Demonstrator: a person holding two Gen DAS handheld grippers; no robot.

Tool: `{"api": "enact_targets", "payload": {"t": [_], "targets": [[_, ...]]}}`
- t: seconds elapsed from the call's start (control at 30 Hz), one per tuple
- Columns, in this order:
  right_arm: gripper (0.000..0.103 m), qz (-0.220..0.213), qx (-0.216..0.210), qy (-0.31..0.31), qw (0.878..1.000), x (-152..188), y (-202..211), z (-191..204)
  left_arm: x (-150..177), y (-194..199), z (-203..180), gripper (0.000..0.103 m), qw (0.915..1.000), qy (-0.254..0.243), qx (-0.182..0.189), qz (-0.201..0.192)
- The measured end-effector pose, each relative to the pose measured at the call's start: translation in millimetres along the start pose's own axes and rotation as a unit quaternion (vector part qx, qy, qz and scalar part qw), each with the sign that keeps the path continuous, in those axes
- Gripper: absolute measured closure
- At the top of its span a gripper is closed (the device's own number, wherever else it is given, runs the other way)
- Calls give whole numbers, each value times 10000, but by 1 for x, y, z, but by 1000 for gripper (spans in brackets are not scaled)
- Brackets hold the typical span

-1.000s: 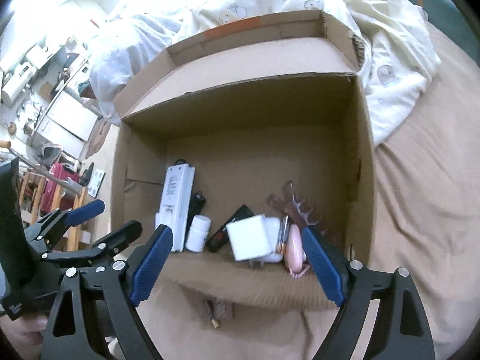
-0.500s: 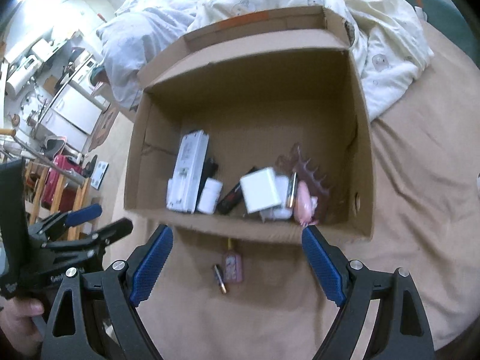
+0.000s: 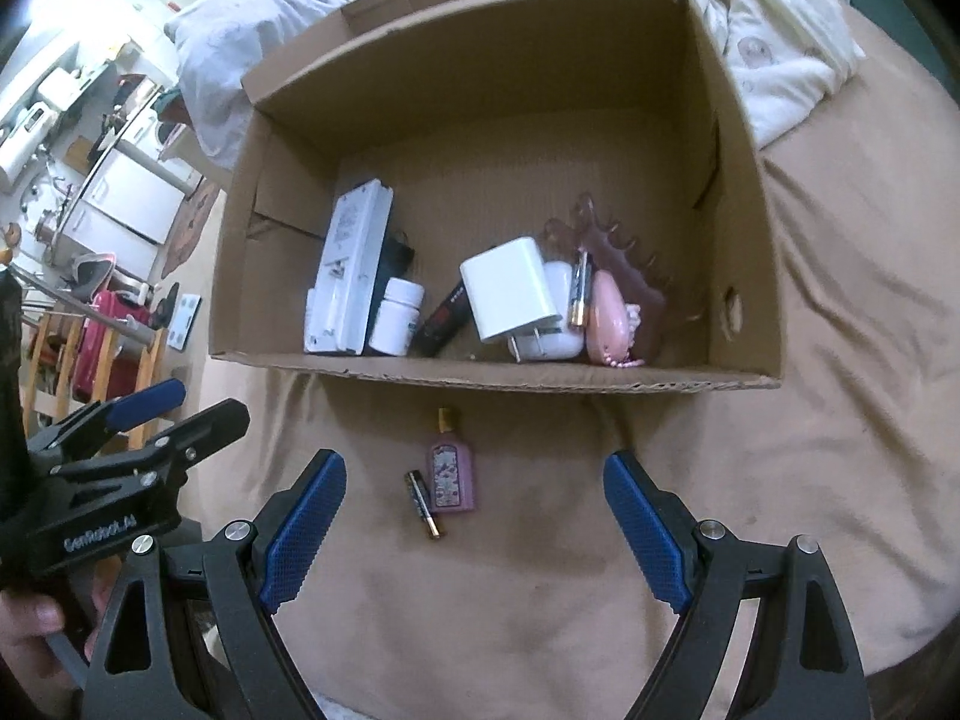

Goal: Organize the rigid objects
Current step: 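Withdraw both open grippers from the box, then grasp the pink perfume bottle with the right gripper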

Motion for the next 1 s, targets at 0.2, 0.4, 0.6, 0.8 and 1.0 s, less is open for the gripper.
{"api": "enact_targets", "payload": {"t": [0.2, 0.4, 0.6, 0.8, 1.0], "targets": [[10, 284, -167, -226, 9992, -1, -19, -5, -4, 1, 11, 24, 9995, 298, -30, -75], [57, 299, -244, -234, 9990, -5, -27, -1, -5, 1, 26, 25, 9967, 794, 176, 47], [66, 741, -49, 152, 9971, 3, -56, 15, -5, -3, 25, 24, 9958, 859, 257, 174], [65, 1143, 187, 442, 9923, 14, -89, 27, -2, -5, 16, 24, 9962, 756, 367, 247], [77, 988, 625, 981, 9883, 16, -95, 42, 0, -8, 12, 24, 9963, 710, 357, 339]]}}
Point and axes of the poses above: each gripper's, at about its wrist camera, not at the fingertips, and y roughly against the way its jaws point, z to its left, x to its underside, the point moved 5 cm from there along -y, roughly the way its jaws point, and after that the axes turned 6 degrees about x, right-handed, at the moved point
